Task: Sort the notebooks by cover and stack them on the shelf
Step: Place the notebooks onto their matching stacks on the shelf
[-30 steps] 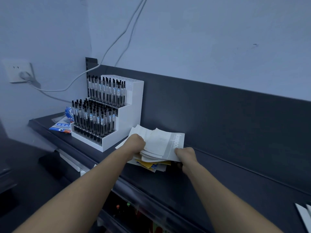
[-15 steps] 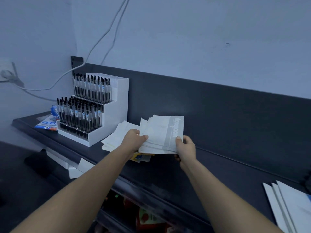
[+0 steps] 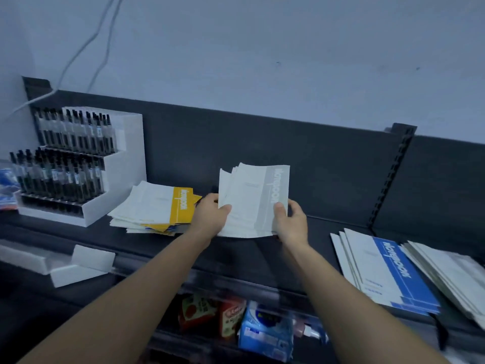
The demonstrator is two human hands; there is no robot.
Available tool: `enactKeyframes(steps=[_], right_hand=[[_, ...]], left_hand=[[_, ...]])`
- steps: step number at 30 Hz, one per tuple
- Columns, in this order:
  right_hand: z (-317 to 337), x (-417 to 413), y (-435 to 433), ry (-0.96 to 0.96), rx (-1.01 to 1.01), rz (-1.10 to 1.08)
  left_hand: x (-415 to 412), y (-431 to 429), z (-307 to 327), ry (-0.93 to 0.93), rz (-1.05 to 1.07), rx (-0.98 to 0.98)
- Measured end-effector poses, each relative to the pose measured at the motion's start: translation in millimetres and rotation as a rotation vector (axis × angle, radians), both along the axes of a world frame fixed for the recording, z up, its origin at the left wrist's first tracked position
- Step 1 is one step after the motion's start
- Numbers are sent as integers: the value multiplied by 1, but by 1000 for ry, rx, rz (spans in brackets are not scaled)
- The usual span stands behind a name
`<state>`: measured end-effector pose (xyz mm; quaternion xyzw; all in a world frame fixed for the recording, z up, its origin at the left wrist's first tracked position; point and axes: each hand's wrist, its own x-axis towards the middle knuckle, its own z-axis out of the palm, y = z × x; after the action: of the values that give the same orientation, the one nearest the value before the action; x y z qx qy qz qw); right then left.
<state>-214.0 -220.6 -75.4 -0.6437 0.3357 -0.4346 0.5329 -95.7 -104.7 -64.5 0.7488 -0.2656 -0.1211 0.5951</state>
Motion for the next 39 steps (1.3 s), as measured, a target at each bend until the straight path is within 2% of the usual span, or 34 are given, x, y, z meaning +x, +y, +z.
enactKeyframes(steps=[10, 17, 31, 39], right_hand=[[3, -100, 4, 85, -39, -176], [1, -164, -13, 68, -1, -238], [15, -331, -77, 147, -17, -268], [15, -407, -116, 195, -4, -371]], left_hand=[[-83, -11, 6, -17, -209, 0], [-142, -36, 8, -23, -289, 3], [-295, -124, 9, -64, -351, 17], [-368, -176, 8, -44, -427, 3]])
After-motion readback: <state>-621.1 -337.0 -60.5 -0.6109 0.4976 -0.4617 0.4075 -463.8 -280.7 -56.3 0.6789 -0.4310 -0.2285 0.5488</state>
